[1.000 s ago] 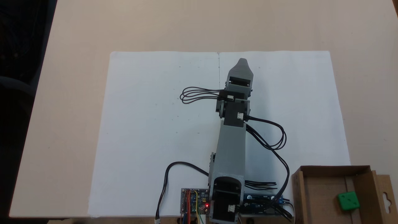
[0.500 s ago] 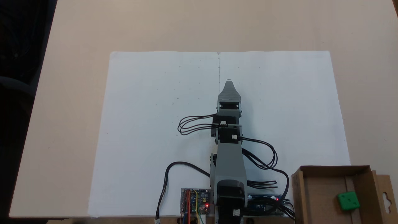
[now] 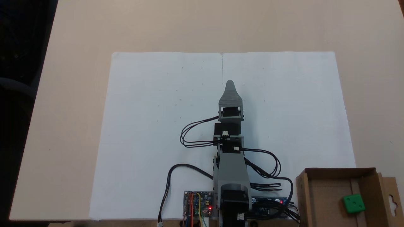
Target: Grasp a green dice and put it in the bin.
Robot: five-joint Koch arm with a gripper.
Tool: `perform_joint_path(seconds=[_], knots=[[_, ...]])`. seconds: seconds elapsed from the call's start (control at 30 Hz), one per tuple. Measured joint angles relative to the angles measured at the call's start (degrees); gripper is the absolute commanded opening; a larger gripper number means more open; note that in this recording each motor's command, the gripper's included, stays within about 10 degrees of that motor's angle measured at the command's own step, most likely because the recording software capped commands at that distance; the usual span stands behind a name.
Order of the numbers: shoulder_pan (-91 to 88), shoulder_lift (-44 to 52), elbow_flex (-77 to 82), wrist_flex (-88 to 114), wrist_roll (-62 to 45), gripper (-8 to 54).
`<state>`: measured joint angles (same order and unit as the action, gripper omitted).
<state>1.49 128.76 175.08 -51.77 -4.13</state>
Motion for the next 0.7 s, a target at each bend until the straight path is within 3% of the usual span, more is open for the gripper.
perform_joint_path(seconds=[0.7], knots=[[0.0, 0.1, 0.0, -22.3, -0.1, 44.6]])
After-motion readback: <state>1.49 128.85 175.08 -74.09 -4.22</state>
